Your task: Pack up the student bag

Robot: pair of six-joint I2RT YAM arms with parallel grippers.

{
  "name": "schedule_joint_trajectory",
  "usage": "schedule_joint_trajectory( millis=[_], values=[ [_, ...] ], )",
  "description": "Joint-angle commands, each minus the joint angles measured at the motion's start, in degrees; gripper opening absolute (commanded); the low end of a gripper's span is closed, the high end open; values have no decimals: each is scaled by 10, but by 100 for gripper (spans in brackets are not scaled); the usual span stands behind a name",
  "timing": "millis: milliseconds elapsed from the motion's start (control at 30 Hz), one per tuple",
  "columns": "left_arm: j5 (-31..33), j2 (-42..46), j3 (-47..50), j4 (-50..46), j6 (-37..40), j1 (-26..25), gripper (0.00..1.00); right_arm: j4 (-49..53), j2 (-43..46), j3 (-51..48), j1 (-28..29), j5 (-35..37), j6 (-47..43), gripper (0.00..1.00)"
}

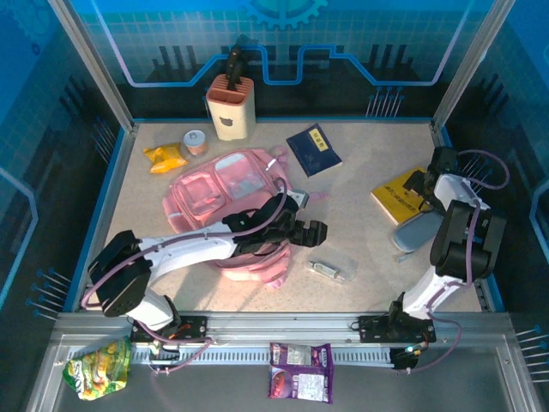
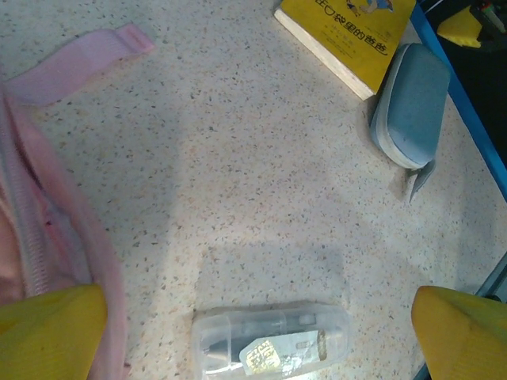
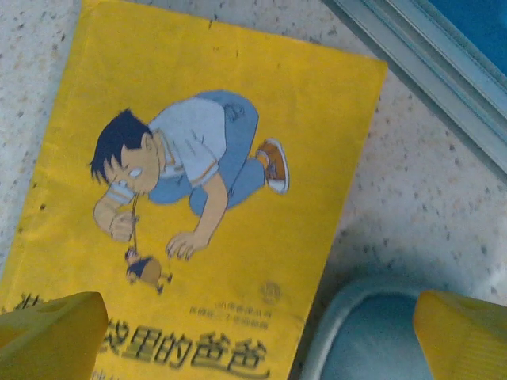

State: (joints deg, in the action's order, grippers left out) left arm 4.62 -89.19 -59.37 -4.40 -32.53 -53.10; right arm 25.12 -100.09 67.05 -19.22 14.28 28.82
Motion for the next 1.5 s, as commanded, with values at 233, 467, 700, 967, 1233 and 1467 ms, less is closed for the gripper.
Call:
schedule_joint_trajectory(
  millis=[233, 467, 700, 967, 1233, 1467],
  values=[
    [-32, -79, -71, -7, 17, -4, 99, 44, -128, 110, -17, -14, -22, 100],
    [-26, -101, -97, -21, 19, -3, 99, 117, -186, 189, 8, -4, -34, 100],
    [-24, -107, -110, -29, 19, -3, 99, 155, -197, 227, 48, 26, -59, 100],
    [-12, -100, -105, -34, 16, -2, 99, 178, -185, 246, 90, -22, -53, 97],
    [-12, -86, -84, -14, -7, -2, 99, 190, -168, 226, 159, -66, -82, 89],
    [0, -69, -54, 14, -40, -2, 99, 190, -111, 148, 218, -76, -66, 88]
  ],
)
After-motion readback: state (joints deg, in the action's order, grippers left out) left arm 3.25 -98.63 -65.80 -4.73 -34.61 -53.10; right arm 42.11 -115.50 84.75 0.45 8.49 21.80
